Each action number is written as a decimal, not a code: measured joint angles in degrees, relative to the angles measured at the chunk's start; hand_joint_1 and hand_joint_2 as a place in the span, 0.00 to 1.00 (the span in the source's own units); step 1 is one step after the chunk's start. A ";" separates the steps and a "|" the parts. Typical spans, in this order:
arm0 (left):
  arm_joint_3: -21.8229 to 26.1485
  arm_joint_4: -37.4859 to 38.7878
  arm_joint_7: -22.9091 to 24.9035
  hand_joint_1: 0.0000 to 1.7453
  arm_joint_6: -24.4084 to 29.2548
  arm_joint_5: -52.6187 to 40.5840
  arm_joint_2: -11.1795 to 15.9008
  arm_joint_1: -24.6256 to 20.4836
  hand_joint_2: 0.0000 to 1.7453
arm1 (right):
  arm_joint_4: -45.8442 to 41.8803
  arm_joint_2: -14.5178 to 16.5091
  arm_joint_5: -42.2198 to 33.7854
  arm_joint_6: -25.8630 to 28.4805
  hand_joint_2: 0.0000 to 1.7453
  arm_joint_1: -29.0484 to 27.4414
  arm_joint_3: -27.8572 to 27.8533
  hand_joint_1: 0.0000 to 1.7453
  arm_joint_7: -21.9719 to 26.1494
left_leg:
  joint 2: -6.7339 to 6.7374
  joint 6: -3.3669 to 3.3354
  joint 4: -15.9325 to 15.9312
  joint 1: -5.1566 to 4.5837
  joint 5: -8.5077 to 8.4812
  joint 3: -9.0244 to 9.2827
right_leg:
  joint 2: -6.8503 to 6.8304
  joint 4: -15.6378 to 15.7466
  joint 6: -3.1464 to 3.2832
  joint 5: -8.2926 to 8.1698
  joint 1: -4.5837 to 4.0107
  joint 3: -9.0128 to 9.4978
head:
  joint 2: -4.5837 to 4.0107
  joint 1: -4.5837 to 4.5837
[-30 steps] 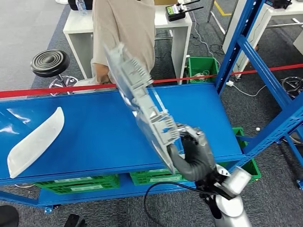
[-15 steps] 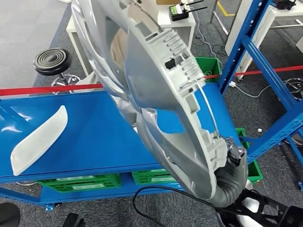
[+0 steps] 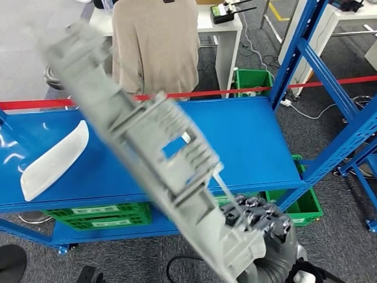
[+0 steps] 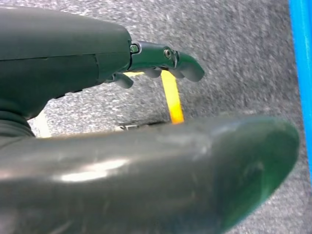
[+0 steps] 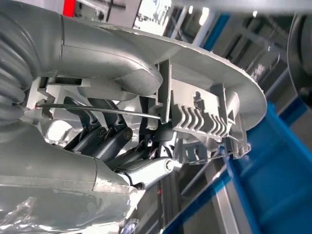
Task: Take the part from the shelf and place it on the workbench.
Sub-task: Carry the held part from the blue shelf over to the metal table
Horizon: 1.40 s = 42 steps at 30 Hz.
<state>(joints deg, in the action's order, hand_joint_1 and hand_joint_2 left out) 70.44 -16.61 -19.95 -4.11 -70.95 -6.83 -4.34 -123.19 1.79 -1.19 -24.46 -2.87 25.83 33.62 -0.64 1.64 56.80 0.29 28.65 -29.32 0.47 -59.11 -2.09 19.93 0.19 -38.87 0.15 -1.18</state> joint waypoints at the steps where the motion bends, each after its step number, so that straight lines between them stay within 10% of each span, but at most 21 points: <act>1: 0.10 0.00 0.21 0.00 0.02 0.01 0.02 0.11 0.00 | -0.07 -0.20 0.06 -0.16 1.00 -0.33 0.17 1.00 0.24 | 0.10 -0.39 -0.10 0.03 -0.49 -0.22 | 0.01 0.15 -0.35 -0.24 0.09 -0.13 | 0.00 0.02; 3: 0.26 0.00 0.45 0.00 0.03 0.01 0.17 0.26 0.00 | -0.27 -0.60 0.07 -0.46 1.00 -0.90 0.49 1.00 0.51 | 0.32 -1.18 -0.32 0.18 -1.58 -0.86 | 0.01 -1.65 -0.94 2.00 0.21 -0.97 | 0.00 -0.15; 7: 0.61 0.00 0.49 0.00 0.04 0.01 0.49 0.27 0.00 | -0.50 -1.19 0.03 -0.92 1.00 -1.40 1.02 1.00 0.58 | 0.55 -1.61 -0.26 0.19 -3.57 -3.15 | -0.04 -14.69 -1.66 11.22 0.31 -3.88 | 0.00 -0.47; 9: 0.74 0.00 0.50 0.00 0.01 0.06 0.60 0.27 0.00 | -0.50 -1.34 0.04 -1.06 1.00 -1.44 1.11 1.00 0.58 | 0.58 -1.42 -0.20 0.18 -4.55 -4.38 | -0.04 -14.69 -1.65 10.54 0.31 -1.49 | 0.00 -0.47; 12: 1.09 0.00 0.51 0.00 -0.15 0.32 0.95 0.29 0.00 | -0.50 -1.40 0.36 -0.97 1.00 -1.26 1.32 1.00 0.55 | 0.53 -0.71 -0.12 0.18 -5.85 -5.64 | 0.02 -3.76 -1.22 8.45 0.23 7.07 | 0.00 -0.43; 14: 1.31 0.00 0.57 0.00 -0.28 0.51 1.38 0.29 0.00 | -0.55 -1.40 0.76 -0.66 1.00 -1.22 1.57 1.00 0.50 | 0.50 -0.01 -0.08 0.11 -6.60 -5.94 | 0.17 0.32 -0.62 8.86 0.03 9.44 | 0.01 -0.42; 17: 1.56 0.00 0.68 0.00 -0.38 0.60 1.94 0.35 0.00 | -0.58 -1.41 1.19 -0.22 1.00 -1.24 1.82 1.00 0.47 | 0.46 0.95 -0.01 0.23 -6.77 -6.34 | 0.15 0.51 0.79 7.90 -0.01 8.56 | 0.01 -0.41; 21: 1.68 0.00 0.81 0.00 -0.50 0.60 2.21 0.36 0.00 | -0.58 -1.42 1.76 0.08 1.00 -1.27 2.00 1.00 0.57 | 0.47 1.80 10.44 0.31 2.62 -10.20 | -0.09 0.58 2.01 5.46 0.12 5.96 | 0.00 0.05; 23: 1.75 0.00 0.82 0.00 -0.52 0.60 2.35 0.30 0.00 | -0.58 -1.44 2.15 0.39 1.00 -1.33 2.10 1.00 0.71 | 0.46 1.90 15.46 0.30 4.27 -10.94 | -0.08 0.51 1.96 4.24 0.06 4.27 | 0.00 0.07; 26: 1.90 0.00 0.82 0.00 -0.52 0.53 2.55 0.15 0.00 | -0.59 -1.59 2.71 1.02 1.00 -1.69 2.15 1.00 1.24 | 0.46 1.64 9.63 0.31 0.54 -5.03 | -0.05 0.43 1.57 2.52 0.08 2.22 | 0.00 0.08; 28: 1.93 0.00 0.82 0.00 -0.52 0.31 2.56 -0.17 0.00 | -0.64 -1.75 2.95 1.36 1.00 -2.15 2.15 1.00 1.80 | 0.43 1.19 2.07 0.21 -0.01 0.33 | -0.08 0.35 1.00 1.57 -0.05 1.38 | 0.00 0.09; 30: 1.93 0.00 0.82 0.00 -0.45 0.11 2.39 -0.45 0.00 | -0.70 -2.06 3.15 1.52 1.00 -2.54 2.14 1.00 2.26 | 0.38 0.47 -1.01 -0.01 0.45 1.94 | -0.16 0.50 0.35 0.60 -0.16 1.06 | 0.00 0.04; 33: 1.95 0.00 0.82 0.00 -0.18 -0.02 1.88 -0.41 0.00 | -0.72 -2.79 3.25 1.44 1.00 -3.18 2.11 1.00 2.49 | 0.64 -0.88 -1.13 -0.02 -0.88 0.92 | -0.17 -0.15 -0.61 1.14 0.04 0.46 | 0.00 -0.05; 38: 1.98 0.00 0.86 0.00 0.11 -0.08 1.44 -0.46 0.00 | -0.51 -3.57 2.85 0.43 1.00 -3.24 2.10 1.00 1.99 | 0.85 -1.74 -1.09 -0.05 -3.77 -2.38 | -0.16 -14.64 -1.40 11.83 0.09 -2.48 | 0.00 -0.43; 40: 1.99 0.00 1.02 0.00 0.19 -0.08 1.20 -0.43 0.00 | -0.33 -3.75 2.48 0.15 1.00 -3.20 2.10 1.00 1.63 | 0.84 -1.61 -1.03 -0.13 -4.91 -3.85 | -0.16 -13.77 -1.19 9.92 0.06 0.22 | 0.00 -0.44; 42: 2.00 0.00 1.23 0.00 0.28 -0.08 0.94 -0.43 0.00 | -0.20 -3.84 2.14 0.04 1.00 -3.08 2.10 1.00 1.32 | 0.78 -1.26 -0.92 -0.22 -5.94 -5.01 | -0.15 -6.38 -0.77 8.03 -0.04 6.24 | 0.00 -0.44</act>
<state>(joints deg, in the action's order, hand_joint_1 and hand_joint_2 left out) 72.44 -16.61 -18.72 -3.83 -71.04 -5.89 -4.77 -123.39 -2.05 0.95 -24.43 -5.95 27.93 34.94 0.14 0.38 55.89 0.07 22.71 -34.33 0.31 -65.49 -2.87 27.96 0.15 -32.63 0.15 -1.62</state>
